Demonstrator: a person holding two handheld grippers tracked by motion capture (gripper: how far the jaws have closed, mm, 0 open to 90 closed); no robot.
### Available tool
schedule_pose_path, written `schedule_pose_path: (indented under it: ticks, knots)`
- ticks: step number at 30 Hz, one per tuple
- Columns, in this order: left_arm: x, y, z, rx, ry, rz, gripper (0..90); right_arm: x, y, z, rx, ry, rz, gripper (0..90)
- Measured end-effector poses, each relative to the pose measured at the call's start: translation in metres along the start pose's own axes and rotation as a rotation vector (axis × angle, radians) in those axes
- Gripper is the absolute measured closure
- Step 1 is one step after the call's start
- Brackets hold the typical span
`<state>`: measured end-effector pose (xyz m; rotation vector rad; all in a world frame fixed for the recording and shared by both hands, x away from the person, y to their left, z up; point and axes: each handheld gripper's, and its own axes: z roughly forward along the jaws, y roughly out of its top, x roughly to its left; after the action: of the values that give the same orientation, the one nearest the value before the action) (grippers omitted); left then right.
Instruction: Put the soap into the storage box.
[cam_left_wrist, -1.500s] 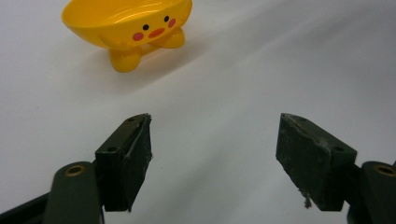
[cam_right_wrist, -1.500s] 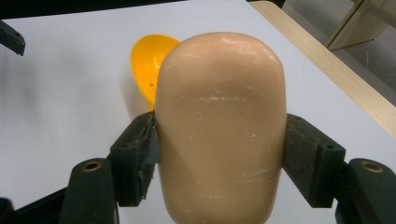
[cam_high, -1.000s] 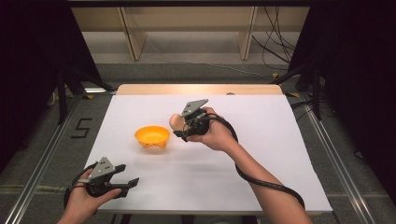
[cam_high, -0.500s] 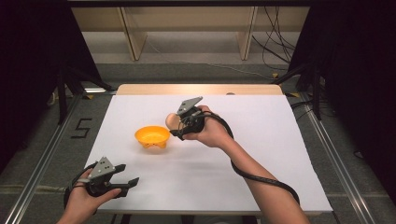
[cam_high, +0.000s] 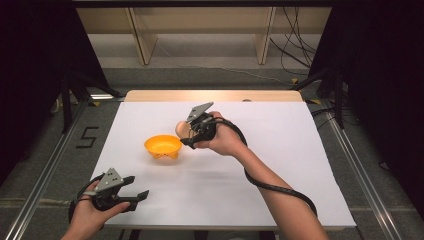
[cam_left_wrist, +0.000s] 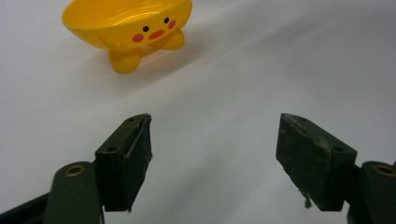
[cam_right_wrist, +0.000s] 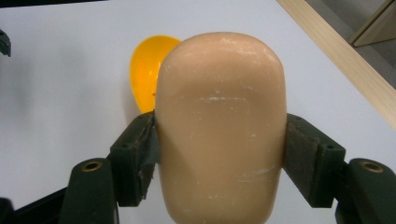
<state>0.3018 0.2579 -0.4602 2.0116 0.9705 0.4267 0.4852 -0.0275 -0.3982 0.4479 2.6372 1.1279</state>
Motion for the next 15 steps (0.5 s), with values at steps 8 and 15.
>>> schedule_pose_path:
  ticks: [8, 15]
  knots:
    - [0.0002, 0.0001, -0.0004, 0.005, -0.005, 0.006, 26.3, -0.0002, 0.0038, 0.0048, 0.011, 0.013, -0.011, 33.5]
    - [0.0001, 0.0001, -0.0006, 0.004, -0.005, 0.004, 26.3, -0.0016, 0.0056, 0.0087, 0.021, 0.017, -0.02, 33.5]
